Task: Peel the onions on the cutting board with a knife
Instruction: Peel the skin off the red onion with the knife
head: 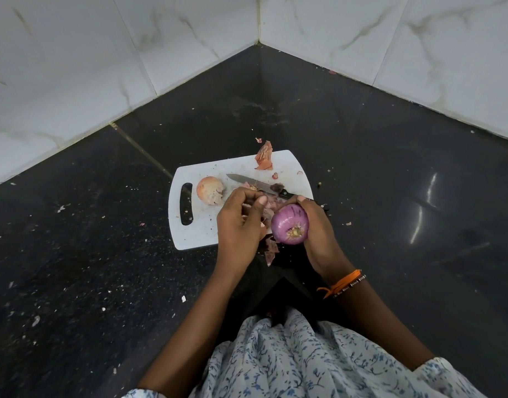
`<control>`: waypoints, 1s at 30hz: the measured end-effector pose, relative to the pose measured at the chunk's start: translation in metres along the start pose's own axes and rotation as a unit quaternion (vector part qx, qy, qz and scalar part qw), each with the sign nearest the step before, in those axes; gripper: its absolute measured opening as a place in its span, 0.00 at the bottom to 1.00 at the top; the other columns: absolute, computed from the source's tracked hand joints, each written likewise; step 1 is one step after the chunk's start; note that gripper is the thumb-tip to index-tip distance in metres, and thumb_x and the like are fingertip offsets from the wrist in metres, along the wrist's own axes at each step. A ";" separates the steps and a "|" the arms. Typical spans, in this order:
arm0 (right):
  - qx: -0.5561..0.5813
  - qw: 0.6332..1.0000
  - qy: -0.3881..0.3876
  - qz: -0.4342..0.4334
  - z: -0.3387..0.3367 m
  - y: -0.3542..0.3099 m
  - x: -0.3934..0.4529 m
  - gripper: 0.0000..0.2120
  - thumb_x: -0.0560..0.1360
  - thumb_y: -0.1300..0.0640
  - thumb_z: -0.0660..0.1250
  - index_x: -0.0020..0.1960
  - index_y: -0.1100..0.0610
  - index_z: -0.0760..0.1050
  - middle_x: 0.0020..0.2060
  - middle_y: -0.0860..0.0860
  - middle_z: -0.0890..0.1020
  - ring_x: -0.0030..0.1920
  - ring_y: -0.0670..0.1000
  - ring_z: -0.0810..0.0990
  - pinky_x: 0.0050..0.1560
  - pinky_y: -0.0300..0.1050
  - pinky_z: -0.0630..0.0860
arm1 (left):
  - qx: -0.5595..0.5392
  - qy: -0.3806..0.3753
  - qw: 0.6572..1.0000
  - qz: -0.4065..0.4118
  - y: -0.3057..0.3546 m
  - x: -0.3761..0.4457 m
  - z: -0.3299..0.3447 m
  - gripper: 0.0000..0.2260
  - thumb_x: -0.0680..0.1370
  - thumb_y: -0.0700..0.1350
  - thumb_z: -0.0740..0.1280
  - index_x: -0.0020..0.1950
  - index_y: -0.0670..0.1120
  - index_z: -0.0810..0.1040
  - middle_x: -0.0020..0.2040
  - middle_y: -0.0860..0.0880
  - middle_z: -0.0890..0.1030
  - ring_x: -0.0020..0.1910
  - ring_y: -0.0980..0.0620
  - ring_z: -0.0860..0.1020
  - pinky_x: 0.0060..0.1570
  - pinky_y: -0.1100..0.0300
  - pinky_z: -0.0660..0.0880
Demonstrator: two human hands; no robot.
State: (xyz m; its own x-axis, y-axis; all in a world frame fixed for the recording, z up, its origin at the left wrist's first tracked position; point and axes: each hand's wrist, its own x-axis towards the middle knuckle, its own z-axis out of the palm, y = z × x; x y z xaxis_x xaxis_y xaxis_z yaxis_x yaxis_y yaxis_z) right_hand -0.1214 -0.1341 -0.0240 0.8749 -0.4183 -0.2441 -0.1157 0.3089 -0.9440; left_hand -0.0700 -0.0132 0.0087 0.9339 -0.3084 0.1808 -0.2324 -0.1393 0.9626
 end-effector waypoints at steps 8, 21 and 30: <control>0.016 0.998 -0.028 -0.045 0.000 -0.002 0.000 0.14 0.79 0.50 0.57 0.55 0.54 0.78 0.53 0.55 0.82 0.55 0.53 0.81 0.52 0.50 0.80 | -0.026 -0.030 0.994 -0.102 -0.005 0.008 -0.007 0.23 0.74 0.26 0.53 0.46 0.53 0.78 0.48 0.54 0.80 0.46 0.60 0.79 0.47 0.59 0.79; 0.019 0.998 -0.047 -0.044 0.001 -0.001 0.000 0.12 0.81 0.52 0.56 0.56 0.49 0.77 0.60 0.53 0.77 0.59 0.52 0.79 0.52 0.50 0.80 | -0.076 -0.017 0.980 -0.184 -0.007 0.011 -0.008 0.17 0.78 0.37 0.55 0.33 0.43 0.78 0.28 0.51 0.78 0.28 0.58 0.76 0.29 0.66 0.75; -0.073 0.987 -0.006 -0.143 0.000 -0.004 -0.002 0.11 0.80 0.54 0.59 0.61 0.53 0.74 0.60 0.52 0.77 0.61 0.53 0.76 0.59 0.53 0.77 | -0.099 -0.015 0.985 -0.139 -0.005 0.007 -0.008 0.08 0.78 0.39 0.65 0.43 0.42 0.83 0.35 0.47 0.82 0.31 0.57 0.79 0.30 0.68 0.75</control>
State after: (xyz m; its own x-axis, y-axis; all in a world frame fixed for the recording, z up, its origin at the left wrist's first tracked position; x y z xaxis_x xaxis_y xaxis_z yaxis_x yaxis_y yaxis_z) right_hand -0.1228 -0.1349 -0.0194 0.8869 -0.4604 0.0382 0.0702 0.0525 -0.9962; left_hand -0.0598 -0.0069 0.0072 0.9447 -0.3128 -0.0979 0.0910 -0.0366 0.9952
